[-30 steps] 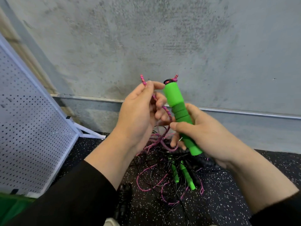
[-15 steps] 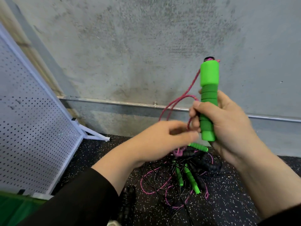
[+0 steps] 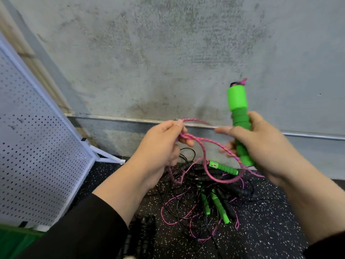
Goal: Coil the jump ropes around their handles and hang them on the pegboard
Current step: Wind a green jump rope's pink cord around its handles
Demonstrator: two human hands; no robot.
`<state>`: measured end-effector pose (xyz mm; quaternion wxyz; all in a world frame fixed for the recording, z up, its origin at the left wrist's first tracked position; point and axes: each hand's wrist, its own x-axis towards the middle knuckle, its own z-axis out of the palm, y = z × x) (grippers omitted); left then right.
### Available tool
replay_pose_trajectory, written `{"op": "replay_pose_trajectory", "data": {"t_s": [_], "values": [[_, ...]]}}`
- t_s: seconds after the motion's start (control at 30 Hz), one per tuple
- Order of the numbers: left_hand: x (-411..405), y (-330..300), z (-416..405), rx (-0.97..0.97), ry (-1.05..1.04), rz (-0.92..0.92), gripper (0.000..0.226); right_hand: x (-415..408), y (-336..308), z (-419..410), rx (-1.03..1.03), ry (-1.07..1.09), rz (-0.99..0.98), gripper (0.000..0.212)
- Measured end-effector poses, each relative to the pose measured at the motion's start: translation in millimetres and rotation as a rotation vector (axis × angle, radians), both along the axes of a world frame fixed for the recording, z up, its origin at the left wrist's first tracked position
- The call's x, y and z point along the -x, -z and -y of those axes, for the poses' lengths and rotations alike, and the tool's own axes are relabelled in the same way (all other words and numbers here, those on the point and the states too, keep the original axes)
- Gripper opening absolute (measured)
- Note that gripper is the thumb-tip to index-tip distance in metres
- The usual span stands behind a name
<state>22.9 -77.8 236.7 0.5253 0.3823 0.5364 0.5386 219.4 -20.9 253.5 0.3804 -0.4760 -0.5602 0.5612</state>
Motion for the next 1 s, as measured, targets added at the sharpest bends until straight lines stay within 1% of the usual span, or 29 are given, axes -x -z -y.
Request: {"op": "replay_pose_trajectory", "data": {"t_s": [0.07, 0.13, 0.23, 0.3, 0.37, 0.5, 0.57, 0.67, 0.73, 0.83, 0.9, 1.0], "values": [[1, -3, -3, -0.021, -0.021, 0.116, 0.024, 6, 7, 4, -0.004, -0.064, 0.073, 0.025], [0, -7, -4, -0.043, -0.032, 0.228, 0.021, 11, 11, 5, -0.027, -0.056, 0.06, 0.019], [-1, -14, -6, -0.09, -0.064, 0.378, 0.018, 9, 12, -1, -0.131, 0.128, 0.099, 0.014], [0, -17, -7, -0.137, -0.096, 0.491, 0.016, 7, 11, -4, -0.136, 0.187, 0.058, 0.017], [0, -20, -9, -0.171, -0.118, 0.609, 0.017, 10, 11, 0, -0.087, 0.114, 0.025, 0.021], [-2, -27, -12, -0.195, -0.119, 0.803, 0.02, 32, 16, 23, 0.02, -0.143, -0.085, 0.025], [-4, -29, -14, -0.203, -0.146, 0.871, 0.021, 43, 21, 33, 0.063, -0.241, -0.136, 0.032], [-3, -29, -16, -0.209, -0.177, 0.922, 0.023, 52, 28, 39, 0.083, -0.318, -0.105, 0.036], [0, -29, -17, -0.23, -0.215, 0.916, 0.022, 54, 30, 39, 0.072, -0.292, -0.084, 0.033], [5, -27, -19, -0.231, -0.312, 0.786, 0.014, 51, 26, 33, 0.024, -0.156, -0.098, 0.027], [2, -21, -18, -0.144, -0.309, 0.608, 0.015, 46, 22, 27, -0.017, -0.083, -0.109, 0.025], [-13, -7, -9, -0.001, -0.124, 0.301, 0.018, 41, 17, 20, -0.035, -0.041, -0.145, 0.025]]}}
